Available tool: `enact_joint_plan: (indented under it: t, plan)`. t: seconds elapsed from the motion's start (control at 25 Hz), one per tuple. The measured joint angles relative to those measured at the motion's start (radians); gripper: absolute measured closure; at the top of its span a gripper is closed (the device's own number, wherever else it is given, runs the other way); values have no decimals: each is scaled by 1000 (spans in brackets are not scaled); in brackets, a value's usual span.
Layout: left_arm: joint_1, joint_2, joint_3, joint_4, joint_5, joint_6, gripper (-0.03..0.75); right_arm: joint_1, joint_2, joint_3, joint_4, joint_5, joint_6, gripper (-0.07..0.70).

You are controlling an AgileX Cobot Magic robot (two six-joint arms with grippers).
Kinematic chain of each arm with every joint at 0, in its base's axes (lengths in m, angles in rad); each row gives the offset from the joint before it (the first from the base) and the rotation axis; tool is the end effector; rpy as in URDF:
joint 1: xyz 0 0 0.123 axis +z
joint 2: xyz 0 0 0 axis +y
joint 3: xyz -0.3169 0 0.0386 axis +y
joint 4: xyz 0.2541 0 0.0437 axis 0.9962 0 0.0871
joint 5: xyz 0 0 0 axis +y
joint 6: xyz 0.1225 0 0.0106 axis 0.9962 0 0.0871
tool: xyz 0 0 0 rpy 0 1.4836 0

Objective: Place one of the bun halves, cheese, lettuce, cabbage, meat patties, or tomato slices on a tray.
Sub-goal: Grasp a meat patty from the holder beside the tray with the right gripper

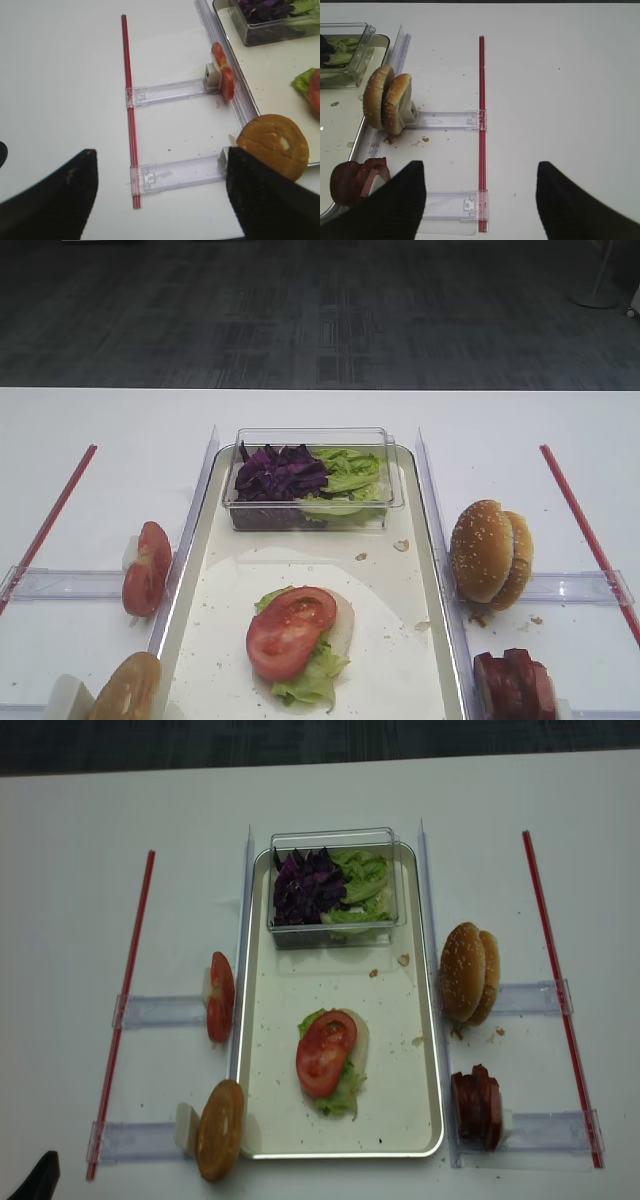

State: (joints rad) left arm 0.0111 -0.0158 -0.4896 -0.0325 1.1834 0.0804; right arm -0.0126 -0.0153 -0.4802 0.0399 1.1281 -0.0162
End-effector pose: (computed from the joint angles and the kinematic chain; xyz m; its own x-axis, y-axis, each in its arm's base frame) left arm -0.0142 -0.0039 0.2493 -0.5546 0.0619 -0.8298 0.0518 0.9979 0.0398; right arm -0.0096 0.0046 0.2522 -0.5185 0.0074 -0.8551 -0.0178 0.9997 0.0195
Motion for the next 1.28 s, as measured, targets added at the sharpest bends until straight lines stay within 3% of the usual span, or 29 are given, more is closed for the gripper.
enact_joint_plan:
  t: [0.96, 1.28]
  plan:
    - [0, 0, 0, 0, 0, 0, 223, 0, 2, 0, 0, 0, 0, 133]
    - [0, 0, 0, 0, 0, 0, 223, 0, 200, -41, 44, 25, 0, 133]
